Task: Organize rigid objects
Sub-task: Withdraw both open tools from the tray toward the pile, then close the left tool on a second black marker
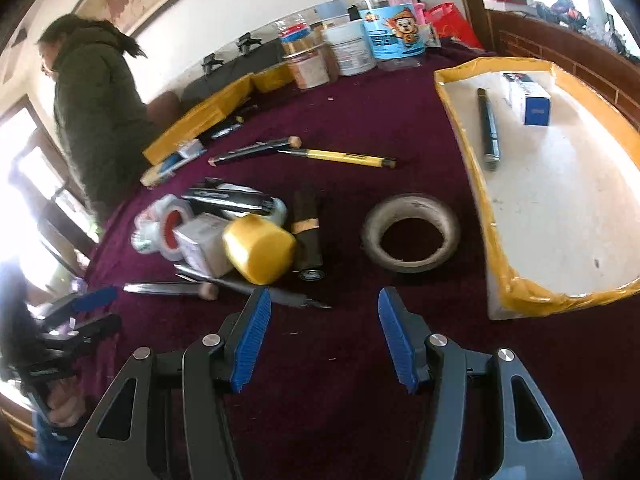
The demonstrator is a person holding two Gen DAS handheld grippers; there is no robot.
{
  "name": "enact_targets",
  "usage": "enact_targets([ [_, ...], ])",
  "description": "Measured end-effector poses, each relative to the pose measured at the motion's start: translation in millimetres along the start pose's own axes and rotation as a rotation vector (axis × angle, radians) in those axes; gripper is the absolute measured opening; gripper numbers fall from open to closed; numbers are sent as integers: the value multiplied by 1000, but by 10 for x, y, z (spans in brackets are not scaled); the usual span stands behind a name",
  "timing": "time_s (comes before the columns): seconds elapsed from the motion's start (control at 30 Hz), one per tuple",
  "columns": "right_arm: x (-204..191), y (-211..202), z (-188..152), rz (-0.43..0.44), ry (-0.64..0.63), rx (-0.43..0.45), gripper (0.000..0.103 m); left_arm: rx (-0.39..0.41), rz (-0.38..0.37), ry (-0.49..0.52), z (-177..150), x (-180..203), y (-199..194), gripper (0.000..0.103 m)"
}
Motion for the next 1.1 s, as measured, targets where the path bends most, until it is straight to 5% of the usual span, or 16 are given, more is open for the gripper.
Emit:
enact_targets([
  [0.1,45,-15,4,74,15,7,51,0,2,32,5,25,-27,68],
  [0.57,77,-37,-44,161,25,21,51,-161,99,110,203,63,556,68],
  [0.8,105,-60,-67,177,33,32,51,-209,94,157,20,350,441,16],
  [0.97,69,-65,-81,181,6,39,51,-188,94,141,-75,517,423,13],
  [1.1,41,-93,-97,134,-8,57,51,-146,45,24,55,355,451,12],
])
Point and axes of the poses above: each gripper's, at about its wrist camera, not at the fingertips, and y roughly the way its jaws point, x to its right, z to its top, the point moved 1 cm from there along y, roughly the way its jaws point, and after that the axes turned 13 degrees about -z, right-handed, at the moved point
